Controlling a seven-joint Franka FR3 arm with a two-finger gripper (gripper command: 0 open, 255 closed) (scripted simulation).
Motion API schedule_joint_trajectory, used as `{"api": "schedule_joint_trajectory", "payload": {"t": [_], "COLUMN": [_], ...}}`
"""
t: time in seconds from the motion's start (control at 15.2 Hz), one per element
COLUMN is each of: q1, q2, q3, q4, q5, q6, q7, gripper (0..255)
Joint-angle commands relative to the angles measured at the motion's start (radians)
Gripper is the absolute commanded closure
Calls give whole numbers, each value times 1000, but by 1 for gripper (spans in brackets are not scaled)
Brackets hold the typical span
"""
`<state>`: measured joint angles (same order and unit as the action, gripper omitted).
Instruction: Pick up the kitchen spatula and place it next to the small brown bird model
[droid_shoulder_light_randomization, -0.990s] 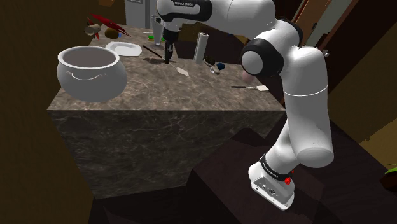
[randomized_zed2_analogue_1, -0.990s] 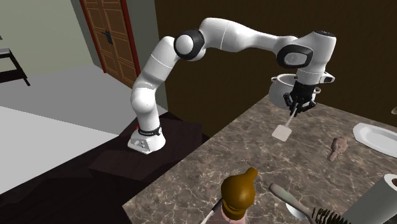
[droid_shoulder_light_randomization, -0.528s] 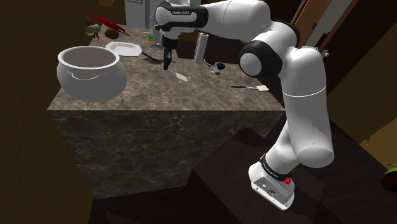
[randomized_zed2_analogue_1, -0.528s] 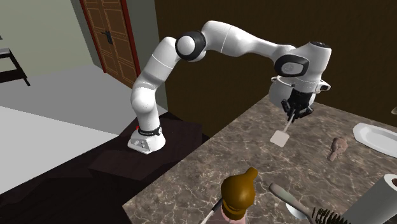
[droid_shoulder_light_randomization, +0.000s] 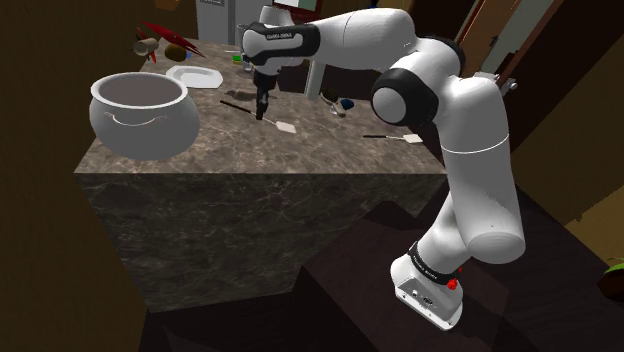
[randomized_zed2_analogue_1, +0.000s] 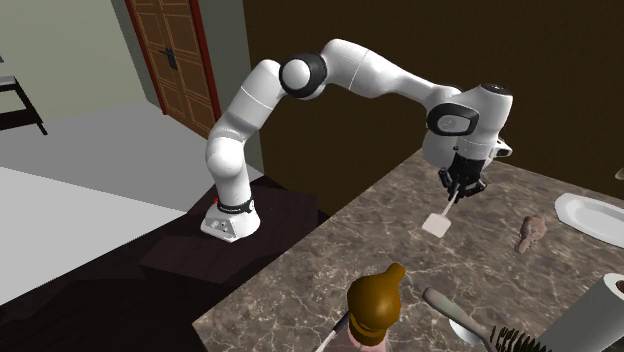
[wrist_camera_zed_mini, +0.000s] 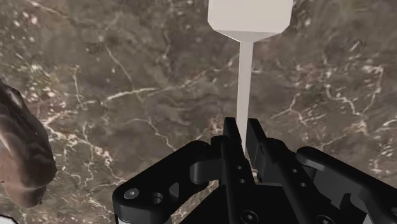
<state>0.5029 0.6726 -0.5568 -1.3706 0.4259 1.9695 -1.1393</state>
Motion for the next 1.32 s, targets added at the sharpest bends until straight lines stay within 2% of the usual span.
{"api": "schedule_joint_trajectory", "payload": {"t": [0.0,0.13,0.66,0.73,1.06,1.25], "q1": [0,-1,-1,-1,-1,0], "q2": [7,20,20,20,20,-19], "q3": [3,9,9,9,9,-7], "q4": [-16,-30,-30,-30,-30,9], "q5": [6,13,13,13,13,-9], "q6": [22,48,48,48,48,-26], "q7": [-6,-12,-12,-12,-12,2], "gripper": [255,255,255,0,0,0]}}
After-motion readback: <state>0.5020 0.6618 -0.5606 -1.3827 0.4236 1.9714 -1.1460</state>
